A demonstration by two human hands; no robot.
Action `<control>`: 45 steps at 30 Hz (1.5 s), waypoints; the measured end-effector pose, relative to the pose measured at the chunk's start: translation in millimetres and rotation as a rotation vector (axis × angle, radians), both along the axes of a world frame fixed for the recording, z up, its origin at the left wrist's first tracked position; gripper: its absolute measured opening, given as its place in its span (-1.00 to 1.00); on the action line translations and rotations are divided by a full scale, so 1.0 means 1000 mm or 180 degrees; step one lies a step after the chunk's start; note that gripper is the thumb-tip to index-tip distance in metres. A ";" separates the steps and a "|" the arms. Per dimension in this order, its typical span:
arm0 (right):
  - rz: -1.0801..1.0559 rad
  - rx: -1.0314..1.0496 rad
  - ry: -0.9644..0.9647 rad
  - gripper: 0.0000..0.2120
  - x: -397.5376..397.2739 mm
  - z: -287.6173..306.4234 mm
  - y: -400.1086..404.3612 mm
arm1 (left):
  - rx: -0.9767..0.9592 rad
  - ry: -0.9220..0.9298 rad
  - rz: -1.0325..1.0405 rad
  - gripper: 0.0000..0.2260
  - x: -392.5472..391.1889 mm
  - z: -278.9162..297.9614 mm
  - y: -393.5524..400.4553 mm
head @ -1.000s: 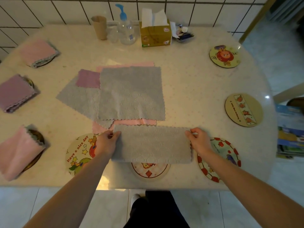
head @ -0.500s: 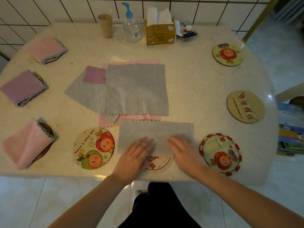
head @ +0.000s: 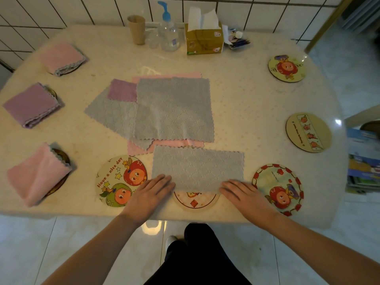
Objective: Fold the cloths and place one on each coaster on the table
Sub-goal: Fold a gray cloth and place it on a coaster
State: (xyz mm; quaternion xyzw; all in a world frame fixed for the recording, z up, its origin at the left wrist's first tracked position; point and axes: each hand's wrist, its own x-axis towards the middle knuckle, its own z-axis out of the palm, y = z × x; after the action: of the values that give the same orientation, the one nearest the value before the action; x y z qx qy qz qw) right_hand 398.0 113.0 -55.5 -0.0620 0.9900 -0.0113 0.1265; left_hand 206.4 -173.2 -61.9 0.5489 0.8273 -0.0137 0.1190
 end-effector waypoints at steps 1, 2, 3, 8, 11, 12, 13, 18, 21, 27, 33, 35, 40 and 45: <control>-0.0034 0.0021 0.0034 -0.40 -0.004 0.000 -0.002 | 0.0054 0.0041 -0.0020 -0.30 -0.001 0.001 0.004; -0.0060 0.0050 0.0062 -0.44 -0.007 -0.002 -0.005 | 0.0095 0.0073 -0.0039 -0.33 -0.001 0.001 0.007; -0.0070 0.0093 0.0086 -0.47 -0.010 -0.003 -0.006 | 0.0123 0.0095 -0.0060 -0.35 -0.002 0.001 0.009; -0.0001 0.0307 -0.0003 -0.36 -0.018 0.002 -0.007 | 0.0251 0.0181 -0.0192 -0.39 -0.007 0.004 0.011; 0.0017 0.0374 -0.0069 -0.30 -0.017 0.007 -0.007 | 0.0335 0.0158 -0.0283 -0.41 -0.013 0.004 0.009; 0.0026 0.0392 -0.0053 -0.31 -0.016 0.008 -0.006 | 0.0380 0.0156 -0.0304 -0.42 -0.016 0.005 0.008; 0.0036 0.0399 -0.0015 -0.32 -0.016 0.009 -0.006 | 0.0438 0.0165 -0.0328 -0.43 -0.018 0.007 0.007; 0.0054 0.0291 0.0219 -0.28 -0.011 0.022 -0.003 | 0.0917 0.0459 -0.0622 -0.62 -0.026 0.023 0.001; 0.0187 0.0110 0.0234 -0.25 0.008 0.026 -0.014 | 0.0886 0.0625 -0.0767 -0.66 -0.026 0.025 -0.015; 0.0332 -0.0158 0.0233 -0.39 0.032 0.015 -0.035 | 0.0746 0.0412 -0.0203 -0.61 0.011 0.007 -0.028; 0.0706 -0.0397 0.0279 -0.39 0.027 0.020 -0.021 | 0.0540 -0.0311 0.0208 -0.35 0.089 0.006 0.033; 0.0881 -0.0537 0.0333 -0.44 0.022 0.024 -0.014 | 0.0425 -0.0466 0.0413 -0.31 0.113 0.003 0.060; 0.1444 -0.1170 0.0610 -0.64 -0.001 0.047 0.005 | 0.0347 -0.0682 0.1611 -0.39 0.133 0.002 0.101; 0.1821 -0.1217 0.0588 -0.66 -0.059 0.045 0.040 | 0.0434 -0.0668 0.1989 -0.51 0.143 0.000 0.118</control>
State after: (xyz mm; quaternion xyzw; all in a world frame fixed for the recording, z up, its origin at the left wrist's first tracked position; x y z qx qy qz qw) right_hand 338.6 153.0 -10.8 -0.3600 0.9198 -0.1548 0.0206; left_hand 349.3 -55.1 -62.0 0.2739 0.9378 0.1354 0.1649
